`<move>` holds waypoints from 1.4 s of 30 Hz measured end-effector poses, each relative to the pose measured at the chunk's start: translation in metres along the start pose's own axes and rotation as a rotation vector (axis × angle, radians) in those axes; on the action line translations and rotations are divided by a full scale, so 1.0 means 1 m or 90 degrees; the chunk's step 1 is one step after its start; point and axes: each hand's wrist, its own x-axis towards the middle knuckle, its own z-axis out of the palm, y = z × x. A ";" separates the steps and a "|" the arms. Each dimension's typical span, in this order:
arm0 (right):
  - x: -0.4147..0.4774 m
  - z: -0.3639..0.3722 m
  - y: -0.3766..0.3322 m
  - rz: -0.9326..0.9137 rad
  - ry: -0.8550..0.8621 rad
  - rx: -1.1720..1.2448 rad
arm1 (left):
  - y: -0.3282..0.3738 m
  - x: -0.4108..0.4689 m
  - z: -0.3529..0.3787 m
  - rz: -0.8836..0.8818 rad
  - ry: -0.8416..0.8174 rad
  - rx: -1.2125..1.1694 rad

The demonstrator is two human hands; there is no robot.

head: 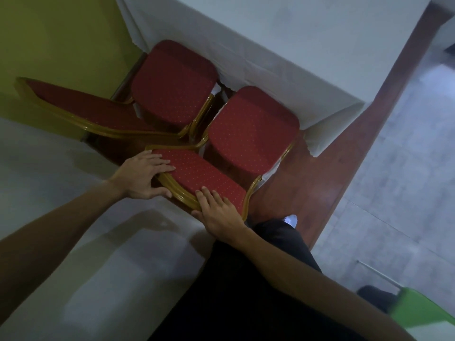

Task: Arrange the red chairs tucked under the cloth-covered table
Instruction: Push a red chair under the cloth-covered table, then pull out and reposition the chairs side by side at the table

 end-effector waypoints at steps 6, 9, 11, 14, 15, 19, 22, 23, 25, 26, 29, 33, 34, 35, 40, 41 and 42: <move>-0.006 -0.002 0.007 -0.011 -0.002 -0.010 | 0.011 -0.001 0.003 -0.016 0.017 0.013; -0.008 -0.001 0.011 -0.018 -0.010 -0.023 | 0.017 -0.004 0.005 -0.029 0.020 0.014; -0.009 -0.001 0.013 -0.027 -0.017 -0.026 | 0.020 -0.006 0.007 -0.035 0.018 0.016; -0.010 -0.002 0.017 -0.039 -0.016 -0.032 | 0.022 -0.008 0.008 -0.044 0.010 0.016; -0.009 -0.003 0.018 -0.042 -0.019 -0.033 | 0.022 -0.009 0.008 -0.047 0.006 0.016; -0.009 -0.003 0.021 -0.044 -0.016 -0.054 | 0.027 -0.007 0.004 -0.050 0.006 0.015; -0.009 -0.005 0.024 -0.043 -0.009 -0.071 | 0.028 -0.005 0.001 -0.055 0.000 0.013; -0.009 -0.007 0.025 -0.042 -0.009 -0.072 | 0.029 -0.005 0.002 -0.052 0.001 0.011; -0.009 -0.009 0.028 -0.037 -0.014 -0.063 | 0.031 -0.005 0.002 -0.046 0.005 -0.006; -0.008 -0.010 0.029 -0.036 -0.013 -0.059 | 0.031 -0.005 0.002 -0.044 0.008 -0.017; -0.006 -0.010 0.031 -0.040 -0.009 -0.060 | 0.031 -0.003 0.000 -0.043 0.000 -0.032; -0.005 -0.013 0.038 -0.064 -0.003 -0.059 | 0.031 -0.002 -0.004 -0.052 -0.042 -0.019; -0.005 -0.014 0.041 -0.072 0.000 -0.050 | 0.031 -0.001 -0.006 -0.055 -0.055 -0.016; -0.005 -0.015 0.043 -0.080 -0.001 -0.037 | 0.032 0.000 -0.008 -0.057 -0.070 -0.010; 0.000 -0.029 0.057 -0.061 -0.052 0.006 | 0.034 0.006 -0.027 -0.028 -0.152 0.077; 0.000 -0.034 0.063 -0.057 -0.061 0.010 | 0.036 0.009 -0.031 -0.021 -0.158 0.083; -0.001 -0.040 0.071 -0.052 -0.064 0.015 | 0.039 0.013 -0.036 -0.013 -0.161 0.087</move>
